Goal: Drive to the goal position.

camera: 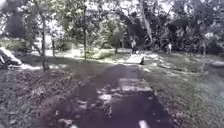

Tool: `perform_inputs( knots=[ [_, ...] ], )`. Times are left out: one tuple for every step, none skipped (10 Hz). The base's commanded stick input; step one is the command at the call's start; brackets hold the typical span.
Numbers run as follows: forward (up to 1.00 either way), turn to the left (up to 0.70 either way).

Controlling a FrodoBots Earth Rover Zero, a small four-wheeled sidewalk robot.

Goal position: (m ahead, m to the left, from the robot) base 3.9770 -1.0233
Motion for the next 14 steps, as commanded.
perform_inputs(
  knots=[
    [0.70,-0.35],
    [0.70,-0.29],
    [0.70,-0.07],
    [0.70,0.00],
    [0.70,0.00],
    [0.70,0.00],
    [0.70,0.00],
    [0.70,0.00],
    [0.70,0.00],
    [0.70,0.00],
    [0.70,0.00],
    [0.70,0.00],
    [0.70,0.11],
    [0.70,0.00]
  ],
)
